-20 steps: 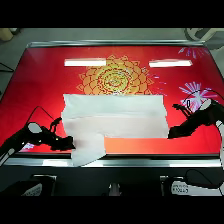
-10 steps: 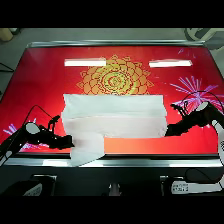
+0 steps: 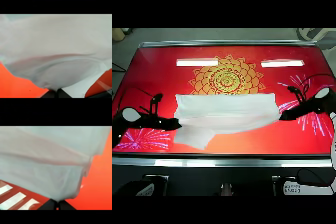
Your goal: Fold the shirts.
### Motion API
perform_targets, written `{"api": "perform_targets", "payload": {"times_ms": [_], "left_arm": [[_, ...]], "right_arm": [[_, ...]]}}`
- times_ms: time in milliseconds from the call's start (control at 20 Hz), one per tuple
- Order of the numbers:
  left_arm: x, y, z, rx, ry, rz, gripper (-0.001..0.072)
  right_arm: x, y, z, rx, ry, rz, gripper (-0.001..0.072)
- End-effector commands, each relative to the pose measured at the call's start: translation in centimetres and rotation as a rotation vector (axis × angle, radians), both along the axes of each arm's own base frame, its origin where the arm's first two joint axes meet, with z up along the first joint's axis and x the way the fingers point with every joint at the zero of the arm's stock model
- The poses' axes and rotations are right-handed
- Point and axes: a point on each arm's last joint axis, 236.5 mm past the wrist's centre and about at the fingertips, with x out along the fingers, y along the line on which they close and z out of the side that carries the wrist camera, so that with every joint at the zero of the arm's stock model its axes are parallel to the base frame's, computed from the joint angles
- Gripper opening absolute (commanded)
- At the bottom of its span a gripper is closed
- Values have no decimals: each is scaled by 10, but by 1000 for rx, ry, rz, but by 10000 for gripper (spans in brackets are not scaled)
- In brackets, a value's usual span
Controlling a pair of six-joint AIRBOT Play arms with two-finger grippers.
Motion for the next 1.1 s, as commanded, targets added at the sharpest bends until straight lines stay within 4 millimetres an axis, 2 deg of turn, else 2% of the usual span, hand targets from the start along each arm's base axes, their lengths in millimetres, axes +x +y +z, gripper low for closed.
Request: {"api": "perform_targets", "payload": {"times_ms": [0,100,200,300,400,550,700,800,850,900,950,1000,1050], "left_arm": [[47,16,22,67,-85,12,20],[84,28,36,65,-141,72,20],[118,44,49,62,-193,137,21],[139,52,47,60,-190,155,21],[155,52,28,59,-162,158,22],[172,42,-9,0,-110,200,23],[173,39,-39,-19,-50,218,22],[171,38,-53,-19,-18,218,23],[171,36,-57,-30,-5,229,27],[172,36,-57,-35,-1,239,76],[175,39,-52,-37,-7,238,291],[179,42,-42,-42,-19,237,538],[184,46,-27,-45,-42,226,557]], "right_arm": [[53,3,26,-145,-144,73,16],[83,-3,26,-253,-182,91,16],[108,-4,25,-260,-205,70,16],[131,0,22,-233,-232,41,16],[146,1,12,-213,-239,2,16],[158,4,-9,-189,-239,-25,17],[166,15,-22,-134,-241,-57,19],[162,17,-34,-116,-198,-86,23],[162,18,-39,-113,-187,-95,139],[163,22,-36,-88,-189,-104,444],[165,24,-27,-63,-207,-97,625],[165,22,-15,-48,-225,-80,682],[165,15,-5,-44,-247,-79,700]]}}
